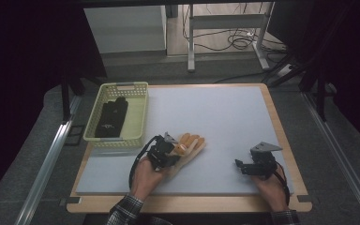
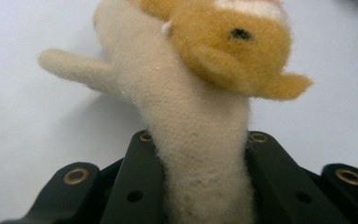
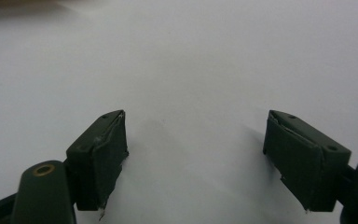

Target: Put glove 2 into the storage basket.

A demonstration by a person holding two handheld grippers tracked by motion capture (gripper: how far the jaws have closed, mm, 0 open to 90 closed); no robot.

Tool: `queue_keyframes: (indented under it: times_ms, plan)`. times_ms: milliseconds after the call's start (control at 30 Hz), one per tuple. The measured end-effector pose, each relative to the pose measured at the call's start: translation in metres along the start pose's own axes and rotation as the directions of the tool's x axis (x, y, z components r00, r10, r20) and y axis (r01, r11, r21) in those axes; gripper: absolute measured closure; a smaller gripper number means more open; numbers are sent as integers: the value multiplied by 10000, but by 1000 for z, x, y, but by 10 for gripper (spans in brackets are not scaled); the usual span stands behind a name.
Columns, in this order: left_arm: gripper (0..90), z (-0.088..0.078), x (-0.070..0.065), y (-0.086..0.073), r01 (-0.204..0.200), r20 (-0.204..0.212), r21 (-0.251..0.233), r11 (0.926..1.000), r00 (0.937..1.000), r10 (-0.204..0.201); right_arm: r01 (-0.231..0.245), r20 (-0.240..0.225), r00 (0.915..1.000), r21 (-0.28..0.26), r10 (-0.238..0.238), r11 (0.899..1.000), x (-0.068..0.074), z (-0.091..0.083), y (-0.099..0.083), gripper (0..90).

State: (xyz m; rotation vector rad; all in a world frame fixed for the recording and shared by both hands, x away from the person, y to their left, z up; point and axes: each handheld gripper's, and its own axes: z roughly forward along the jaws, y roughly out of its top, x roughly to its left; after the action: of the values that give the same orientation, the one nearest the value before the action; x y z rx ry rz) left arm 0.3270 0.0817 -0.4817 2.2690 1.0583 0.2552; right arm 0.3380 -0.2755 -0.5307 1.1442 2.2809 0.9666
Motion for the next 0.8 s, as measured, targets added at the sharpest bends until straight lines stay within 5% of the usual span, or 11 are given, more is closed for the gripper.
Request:
queue_keyframes:
  times_ms: [300,533,800]
  plan:
    - [775,-27,19,17,220,-429,-359,9991,9988,-236,-18,-1,10000,4,18,10000,0,0,0,211]
    - [775,-60,46,32,627,-1002,-682,9957,9925,-694,-32,4,10000,17,32,10000,0,0,0,211]
    - [774,-97,91,41,1490,-1955,-1129,9824,9660,-1690,-27,2,10000,-18,27,10000,0,0,0,211]
